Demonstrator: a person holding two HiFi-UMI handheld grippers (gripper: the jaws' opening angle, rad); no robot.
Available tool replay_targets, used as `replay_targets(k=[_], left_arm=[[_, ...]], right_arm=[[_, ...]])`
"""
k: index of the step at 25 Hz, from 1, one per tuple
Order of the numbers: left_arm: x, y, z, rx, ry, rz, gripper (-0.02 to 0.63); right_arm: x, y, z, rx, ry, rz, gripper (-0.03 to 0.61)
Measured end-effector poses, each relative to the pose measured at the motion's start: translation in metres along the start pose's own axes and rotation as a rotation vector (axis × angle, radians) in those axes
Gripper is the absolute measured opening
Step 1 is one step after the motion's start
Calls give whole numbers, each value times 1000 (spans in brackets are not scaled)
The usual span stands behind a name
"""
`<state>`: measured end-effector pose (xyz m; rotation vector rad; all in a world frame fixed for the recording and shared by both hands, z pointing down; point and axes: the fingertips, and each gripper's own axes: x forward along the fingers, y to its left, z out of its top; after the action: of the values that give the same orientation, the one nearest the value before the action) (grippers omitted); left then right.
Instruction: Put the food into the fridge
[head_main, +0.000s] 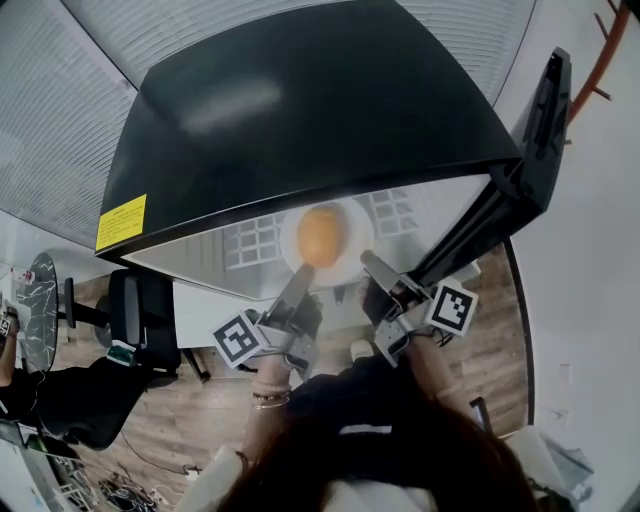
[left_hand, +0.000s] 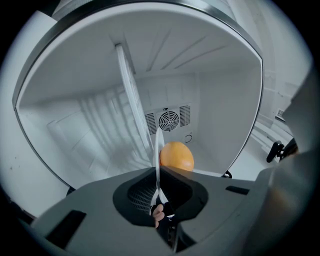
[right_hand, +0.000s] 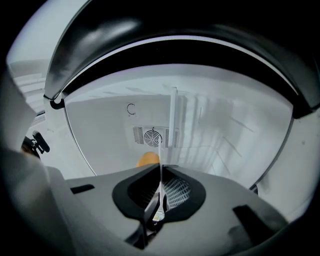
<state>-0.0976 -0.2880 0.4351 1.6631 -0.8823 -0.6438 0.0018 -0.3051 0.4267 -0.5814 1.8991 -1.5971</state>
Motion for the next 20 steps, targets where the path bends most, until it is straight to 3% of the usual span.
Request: replay_targets(k=[5, 20], left_arm=[[19, 0, 14, 1, -5, 3, 25], [25, -2, 22, -20, -11, -13, 28]], right_arm=[[16, -2, 18, 5, -13, -14, 12], [23, 0, 22, 10, -41, -16, 14]])
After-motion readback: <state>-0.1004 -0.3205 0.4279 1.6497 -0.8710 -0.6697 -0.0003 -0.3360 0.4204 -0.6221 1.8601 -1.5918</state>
